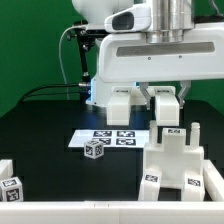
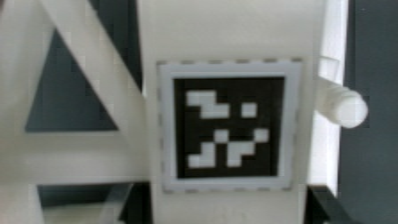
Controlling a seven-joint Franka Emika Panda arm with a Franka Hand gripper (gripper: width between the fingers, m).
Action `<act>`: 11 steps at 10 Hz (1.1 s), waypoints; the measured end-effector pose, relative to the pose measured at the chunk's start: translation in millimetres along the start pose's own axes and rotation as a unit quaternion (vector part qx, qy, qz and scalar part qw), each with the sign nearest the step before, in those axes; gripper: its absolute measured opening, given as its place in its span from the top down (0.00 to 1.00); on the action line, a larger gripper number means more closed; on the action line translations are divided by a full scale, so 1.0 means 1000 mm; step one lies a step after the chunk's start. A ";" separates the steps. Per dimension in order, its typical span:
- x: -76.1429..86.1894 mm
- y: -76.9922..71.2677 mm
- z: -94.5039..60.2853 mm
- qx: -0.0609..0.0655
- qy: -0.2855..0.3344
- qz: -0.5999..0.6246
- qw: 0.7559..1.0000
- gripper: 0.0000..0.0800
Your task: Assemble chair
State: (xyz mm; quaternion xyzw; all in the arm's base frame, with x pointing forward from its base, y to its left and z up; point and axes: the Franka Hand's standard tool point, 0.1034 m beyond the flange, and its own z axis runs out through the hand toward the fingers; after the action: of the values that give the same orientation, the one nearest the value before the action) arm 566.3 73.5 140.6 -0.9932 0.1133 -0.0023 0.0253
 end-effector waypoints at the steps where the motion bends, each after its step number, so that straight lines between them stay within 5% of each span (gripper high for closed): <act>1: -0.007 -0.009 0.003 0.000 -0.004 0.014 1.000 0.65; 6: -0.021 -0.035 0.018 0.004 -0.009 0.034 0.999 0.65; 11: -0.012 -0.031 0.022 0.005 0.003 0.016 1.000 0.65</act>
Offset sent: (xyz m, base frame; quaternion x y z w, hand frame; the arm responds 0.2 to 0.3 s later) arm -0.0088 0.0235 -0.0052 -0.0120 0.0224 0.0121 0.9996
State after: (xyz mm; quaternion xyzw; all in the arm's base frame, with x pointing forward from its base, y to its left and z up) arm 562.1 107.0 120.5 -0.9912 0.1291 -0.0055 0.0296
